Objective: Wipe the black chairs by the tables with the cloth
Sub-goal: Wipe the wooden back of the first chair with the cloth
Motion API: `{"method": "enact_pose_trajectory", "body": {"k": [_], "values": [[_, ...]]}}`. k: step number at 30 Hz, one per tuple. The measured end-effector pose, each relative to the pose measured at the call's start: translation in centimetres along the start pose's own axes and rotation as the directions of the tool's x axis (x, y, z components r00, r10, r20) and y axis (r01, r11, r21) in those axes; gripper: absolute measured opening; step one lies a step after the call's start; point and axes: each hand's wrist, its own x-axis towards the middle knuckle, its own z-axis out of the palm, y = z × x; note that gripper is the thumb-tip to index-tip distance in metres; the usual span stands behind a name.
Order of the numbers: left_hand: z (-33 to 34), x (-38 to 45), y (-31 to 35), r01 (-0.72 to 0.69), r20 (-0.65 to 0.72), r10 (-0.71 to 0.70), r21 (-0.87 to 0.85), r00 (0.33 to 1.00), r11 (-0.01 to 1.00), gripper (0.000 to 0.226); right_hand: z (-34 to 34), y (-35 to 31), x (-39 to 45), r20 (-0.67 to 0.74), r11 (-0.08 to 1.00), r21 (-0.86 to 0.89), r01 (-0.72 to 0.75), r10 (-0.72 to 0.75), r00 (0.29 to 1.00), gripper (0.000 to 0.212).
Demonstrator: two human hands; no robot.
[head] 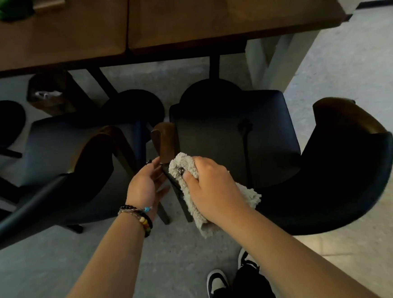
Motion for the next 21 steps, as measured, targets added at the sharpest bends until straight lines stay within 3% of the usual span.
{"method": "enact_pose_trajectory", "body": {"k": [3, 6, 9, 11, 13, 15, 17, 19, 21], "values": [[0.6, 0.1, 1.2, -0.034, -0.007, 0.034, -0.031, 0.999, 0.999, 0.040, -0.6, 0.6, -0.2, 0.047, 0.990, 0.138, -0.019, 0.013, 0.999, 0.042], [1.9, 0.9, 4.2, -0.052, -0.033, 0.050, -0.077, 0.998, 0.996, 0.051, -3.2, 1.7, 1.8, 0.084, 0.896, 0.393, -0.208, 0.190, 0.978, 0.031], [3.0, 2.6, 7.4, -0.107, -0.091, 0.104, -0.027, 0.990, 0.994, 0.064, -5.9, 3.3, 4.7, -0.014, 0.765, 0.570, -0.300, 0.374, 0.927, 0.024], [4.0, 3.8, 8.6, -0.097, -0.094, 0.096, -0.009, 0.991, 0.995, 0.070, -6.6, 3.4, 6.1, -0.057, 0.731, 0.616, -0.294, 0.413, 0.909, 0.022], [4.8, 4.7, 8.9, -0.027, -0.044, 0.022, -0.122, 0.999, 0.992, 0.078, -5.6, 2.7, 6.7, -0.011, 0.762, 0.570, -0.307, 0.380, 0.925, 0.023], [5.1, 5.2, 9.0, 0.030, -0.017, -0.035, -0.240, 0.999, 0.970, 0.082, -3.0, 1.3, 6.5, 0.140, 0.814, 0.469, -0.343, 0.315, 0.939, 0.029], [4.5, 6.0, 9.3, 0.062, 0.007, -0.062, -0.246, 0.998, 0.967, 0.083, 0.1, -0.4, 6.1, 0.232, 0.893, 0.337, -0.298, 0.228, 0.946, 0.029], [3.4, 7.0, 10.0, 0.096, 0.055, -0.087, -0.176, 0.995, 0.980, 0.083, 2.4, -1.4, 7.0, 0.142, 0.953, 0.210, -0.217, 0.190, 0.971, 0.029], [2.2, 8.3, 10.7, 0.115, 0.093, -0.111, -0.033, 0.989, 0.993, 0.083, 3.4, -1.6, 8.9, 0.049, 0.925, 0.255, -0.282, 0.279, 0.959, 0.026]]}}
